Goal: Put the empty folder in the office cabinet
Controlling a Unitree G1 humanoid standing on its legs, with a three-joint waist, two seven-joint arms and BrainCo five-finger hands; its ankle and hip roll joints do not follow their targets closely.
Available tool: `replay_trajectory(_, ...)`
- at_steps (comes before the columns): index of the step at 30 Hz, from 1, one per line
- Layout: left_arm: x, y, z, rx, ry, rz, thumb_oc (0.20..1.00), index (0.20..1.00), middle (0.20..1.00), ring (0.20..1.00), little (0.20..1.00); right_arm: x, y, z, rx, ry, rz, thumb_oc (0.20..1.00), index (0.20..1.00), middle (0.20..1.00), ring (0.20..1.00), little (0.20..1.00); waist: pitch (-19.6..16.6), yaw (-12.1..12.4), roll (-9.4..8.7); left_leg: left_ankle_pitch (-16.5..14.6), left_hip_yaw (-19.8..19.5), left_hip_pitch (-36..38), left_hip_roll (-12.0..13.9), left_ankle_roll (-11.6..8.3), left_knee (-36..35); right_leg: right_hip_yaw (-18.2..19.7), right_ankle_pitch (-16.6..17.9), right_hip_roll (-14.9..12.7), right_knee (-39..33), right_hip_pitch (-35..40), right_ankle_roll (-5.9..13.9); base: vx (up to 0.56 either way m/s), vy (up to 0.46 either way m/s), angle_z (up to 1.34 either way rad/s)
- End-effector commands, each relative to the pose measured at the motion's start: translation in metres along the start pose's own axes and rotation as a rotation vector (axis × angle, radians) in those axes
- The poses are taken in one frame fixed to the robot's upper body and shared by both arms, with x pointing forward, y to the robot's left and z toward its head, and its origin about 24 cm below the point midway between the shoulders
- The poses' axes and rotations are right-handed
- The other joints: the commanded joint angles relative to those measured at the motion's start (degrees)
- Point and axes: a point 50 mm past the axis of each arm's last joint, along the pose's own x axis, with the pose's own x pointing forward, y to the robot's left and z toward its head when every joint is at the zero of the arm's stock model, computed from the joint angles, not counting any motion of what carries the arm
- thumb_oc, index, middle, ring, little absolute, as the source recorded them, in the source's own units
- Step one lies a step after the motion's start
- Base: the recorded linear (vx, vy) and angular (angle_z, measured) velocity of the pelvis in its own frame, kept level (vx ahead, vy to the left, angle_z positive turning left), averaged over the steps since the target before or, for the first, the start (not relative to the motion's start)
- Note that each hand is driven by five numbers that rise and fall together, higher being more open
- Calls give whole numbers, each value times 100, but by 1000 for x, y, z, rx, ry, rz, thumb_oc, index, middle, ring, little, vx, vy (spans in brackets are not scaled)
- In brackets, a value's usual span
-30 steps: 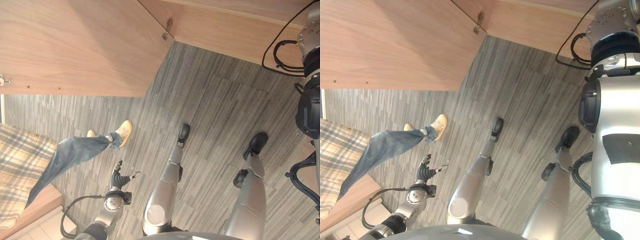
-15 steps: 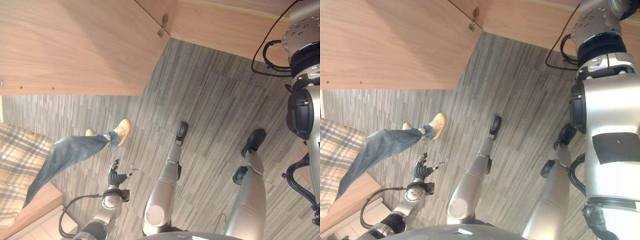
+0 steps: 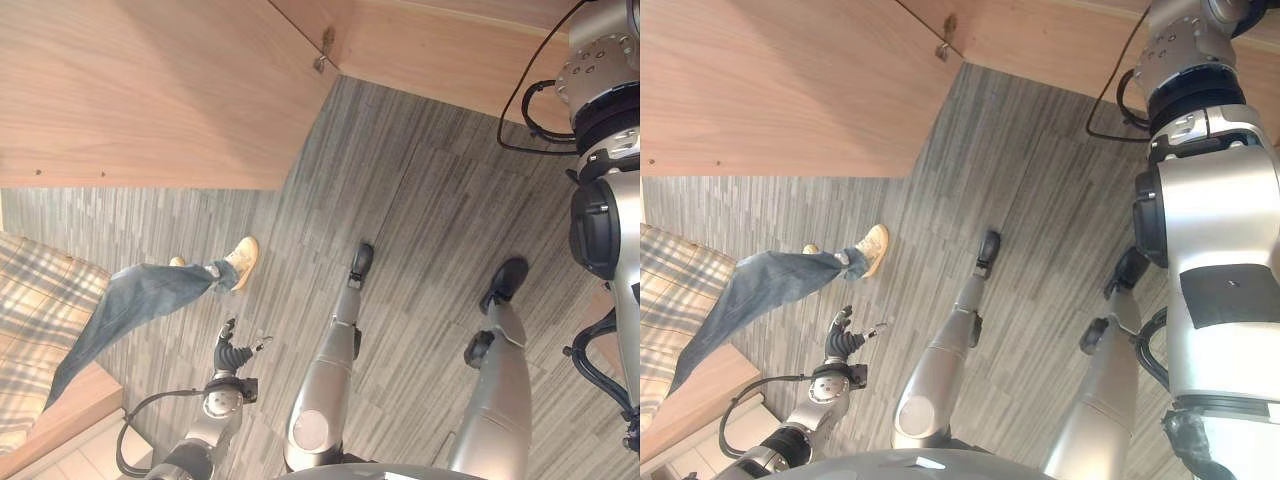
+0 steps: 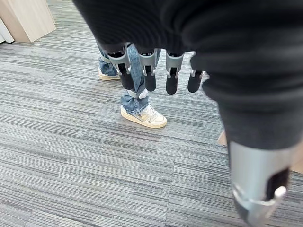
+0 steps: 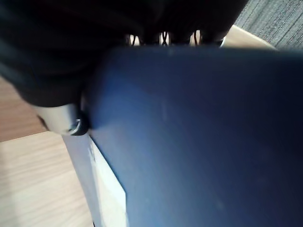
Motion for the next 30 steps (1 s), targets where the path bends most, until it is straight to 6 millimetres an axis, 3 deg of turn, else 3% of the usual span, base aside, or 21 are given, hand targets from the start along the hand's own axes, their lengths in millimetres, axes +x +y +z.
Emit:
replay_trajectory(1,6,30,3,77,13,74,1000,1000,1000,1000,1000,-14,31,26,-53,-189,177,200,200,200,200,200,-86,291,-37,-759,251,1309,460,-337,-67,377,-501,56,369,-256,502,23,-25,-6)
replay_trajectory(11,6,32,1,76,27,86,1000,1000,1000,1000,1000,-20,37,20,-93,-192,213,200,200,200,200,200,-90,271,-34,-721,325,1381,462,-349,-67,425,-500,104,463,-361,515,1,0,-3)
replay_trajectory(12,6,33,1,79,30,87,1000,1000,1000,1000,1000,-20,36,17,-90,-176,211,536,536,536,536,536,-100,252,-35,-720,333,1404,456,-348,-67,435,-488,109,440,-349,518,0,0,0)
replay_trajectory(13,6,33,-1,77,36,90,1000,1000,1000,1000,1000,-20,35,13,-102,-161,216,1000,1000,1000,1000,1000,-98,231,-33,-728,344,1425,451,-345,-67,439,-470,114,431,-331,516,0,0,0)
replay_trajectory(16,7,34,0,76,38,96,1000,1000,1000,1000,1000,-20,35,7,-140,-139,223,1000,1000,1000,1000,1000,-89,204,-39,-745,376,1456,437,-343,-67,438,-436,117,370,-281,516,-19,19,-5)
replay_trajectory(19,6,37,-4,86,55,107,1000,1000,1000,1000,1000,-24,32,-17,-288,-78,263,1000,1000,1000,1000,1000,-63,123,-71,-793,455,1533,397,-334,-67,466,-330,106,215,-165,509,-29,24,-1)
replay_trajectory(21,6,38,-4,91,59,113,1000,1000,1000,1000,1000,-25,31,-23,-308,-51,274,1000,1000,1000,1000,1000,-52,101,-86,-816,477,1553,378,-330,-67,476,-299,100,158,-131,510,-39,28,-3)
replay_trajectory(26,5,48,-10,116,96,129,1000,1000,1000,1000,1000,-39,36,-50,-544,-21,463,1000,1000,1000,1000,1000,34,-41,-212,-931,598,1692,274,-318,-67,542,-9,79,-194,90,543,-60,36,-3)
replay_trajectory(28,5,48,-10,116,96,129,1000,1000,1000,1000,1000,-39,36,-50,-544,-21,463,1000,1000,1000,1000,1000,42,-42,-210,-931,599,1698,273,-316,-67,543,-3,80,-203,99,545,-53,37,-9)
replay_trajectory(29,3,56,-14,128,120,144,1000,1000,1000,1000,1000,-41,36,-55,-708,-71,559,1000,1000,1000,1000,1000,85,-149,-292,-1011,665,1761,212,-315,-62,574,140,40,-450,257,576,-77,55,-11)
replay_trajectory(30,3,58,-15,127,124,148,1000,1000,1000,1000,1000,-41,37,-55,-751,-97,577,1000,1000,1000,1000,1000,99,-174,-306,-1037,676,1776,195,-315,-58,581,181,38,-534,310,584,-76,55,-6)
